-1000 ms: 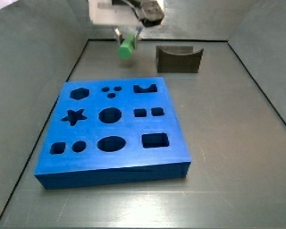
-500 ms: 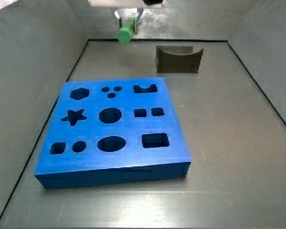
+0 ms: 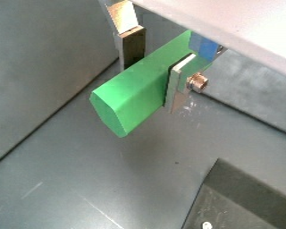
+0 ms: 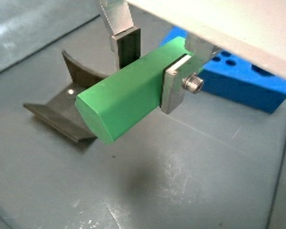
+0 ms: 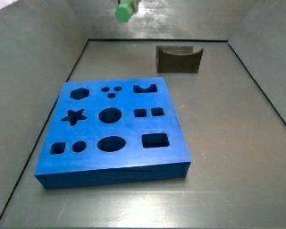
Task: Pick up the hexagon object. Move up. Place the hexagon object on the fixture. Regrasp the hexagon object. Move to above the board. Insert the hexagon object.
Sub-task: Place the hexagon object on the fixture.
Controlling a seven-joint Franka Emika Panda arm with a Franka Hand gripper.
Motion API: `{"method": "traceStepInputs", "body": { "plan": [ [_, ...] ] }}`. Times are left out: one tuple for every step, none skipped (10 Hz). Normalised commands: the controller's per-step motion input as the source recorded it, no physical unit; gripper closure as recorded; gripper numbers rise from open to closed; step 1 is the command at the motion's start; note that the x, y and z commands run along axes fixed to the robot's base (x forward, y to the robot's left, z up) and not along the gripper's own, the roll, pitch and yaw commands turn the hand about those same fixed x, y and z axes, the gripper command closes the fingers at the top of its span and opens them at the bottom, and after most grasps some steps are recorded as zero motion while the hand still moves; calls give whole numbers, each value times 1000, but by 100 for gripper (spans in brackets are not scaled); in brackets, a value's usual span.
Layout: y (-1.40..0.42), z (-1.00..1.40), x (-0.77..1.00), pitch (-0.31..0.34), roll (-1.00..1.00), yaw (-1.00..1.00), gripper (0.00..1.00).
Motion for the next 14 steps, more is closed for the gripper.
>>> {"method": "traceStepInputs", "body": {
  "plan": [
    [-14,361,5,52,-52,16,100],
    [-488,-12,1000,-233,86,879,100],
    [-485,-65,1000,-225,87,863,100],
    [-369,-84,1000,-146,100,522,100],
    [-325,-76,1000,-97,86,384,100],
    [-268,-69,1000,-33,80,212,100],
    [-230,-74,1000,-16,87,140,100],
    [-181,-75,1000,-6,97,93,100],
    [-140,-71,1000,7,107,63,100],
    [-99,-65,996,18,124,56,100],
    [-79,-60,931,25,129,52,100],
    [-49,-45,775,42,145,52,100],
    [-40,-37,713,49,152,54,100],
    [-33,-32,595,66,162,57,100]
  ]
}}
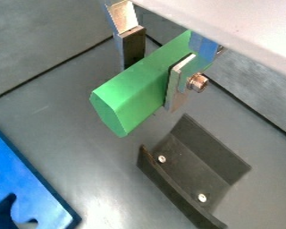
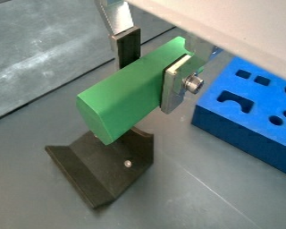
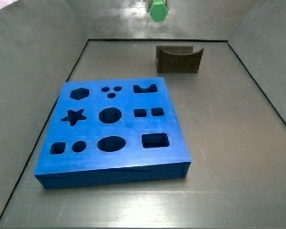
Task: Pick up the hexagon object. Move up. Place the hexagon object on the fixture. Regrasp the hexagon object. Move to above the board. Insert the hexagon object.
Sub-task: Place the hexagon object on the fixture.
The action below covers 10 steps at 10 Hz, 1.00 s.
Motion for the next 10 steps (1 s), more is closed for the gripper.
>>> {"method": "traceStepInputs", "body": {
  "plan": [
    [-30,-28,514,77,168,60,100],
    [-29,-26,412,93,172,64,100],
    [865,145,924,265,-1000,61,100],
    [818,138,838,269,-1000,40,100],
    [726,115,793,267,-1000,8,100],
    [481,29,673,266,-1000,-31,100],
    [375,12,627,267,-1000,-45,100],
    [168,5,534,271,-1000,-77,100],
    [74,1,463,273,-1000,-108,100],
    [51,-4,360,223,-812,-135,100]
  ]
}}
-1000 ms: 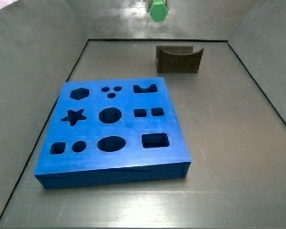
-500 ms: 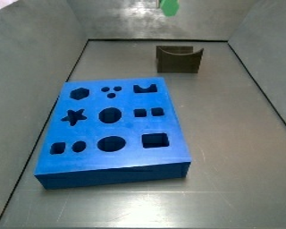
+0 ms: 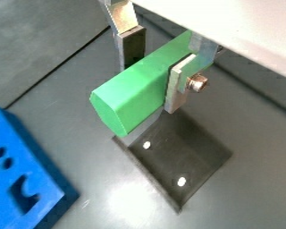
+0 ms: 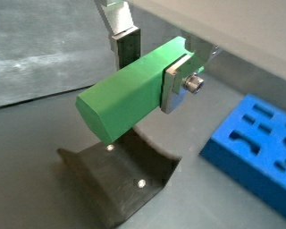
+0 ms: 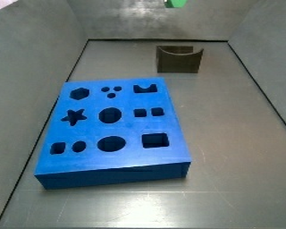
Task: Pick up the hexagon object. Move up. Place the hexagon object on the fixture. Regrasp the hexagon object. Move to above the board. Insert the hexagon object.
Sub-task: Place the hexagon object on the fixture.
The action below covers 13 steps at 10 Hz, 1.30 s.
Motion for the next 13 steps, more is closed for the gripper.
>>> {"method": "traceStepInputs", "body": {
  "plan": [
    [54,-7,284,180,-646,-144,100],
    [56,-8,187,127,-428,-145,100],
    [47,-7,110,102,-280,-138,100],
    [75,-1000,111,58,-1000,-183,100],
    [82,-1000,114,36,-1000,-184,100],
    [89,-1000,129,53,-1000,-183,100],
    [92,-1000,143,64,-1000,-183,100],
    [103,-1000,154,60,-1000,-191,100],
    [107,-1000,159,51,-1000,-201,100],
    [117,-1000,172,26,-820,-183,100],
    [122,-1000,183,11,-711,-171,100],
    [122,-871,174,-1,-442,-134,100],
    [111,-756,158,-3,-343,-120,100]
  ]
}}
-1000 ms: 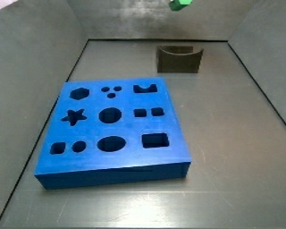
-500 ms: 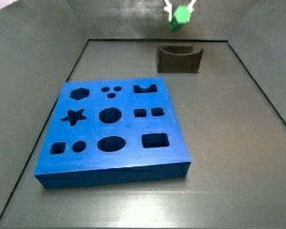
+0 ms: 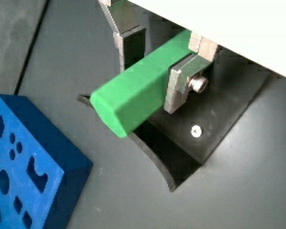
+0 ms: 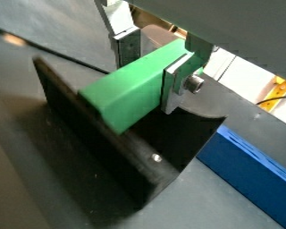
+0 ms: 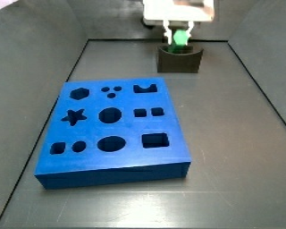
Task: Pick up the hexagon object. Move up. Place the hexagon object on the fixture. Regrasp the hexagon object. Move to above the board. Insert the hexagon object.
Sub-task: Place the hexagon object on the fixture, then regrasp the hexagon object.
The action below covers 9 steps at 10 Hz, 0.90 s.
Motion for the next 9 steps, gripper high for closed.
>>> {"method": "traceStepInputs", "body": {
  "plan": [
    [111,-476,105,-20,-139,-86,100],
    [125,-447,90,-29,-118,-81,100],
    [125,-447,90,-29,-118,-81,100],
    [161,-427,89,-47,-103,-76,100],
    [170,-396,95,-53,-100,-77,100],
    [0,0,0,0,0,0,0],
    [0,1000,0,29,-71,19,0],
    [2,1000,-3,30,-68,21,0],
    [8,1000,-24,33,-46,19,0]
  ]
}}
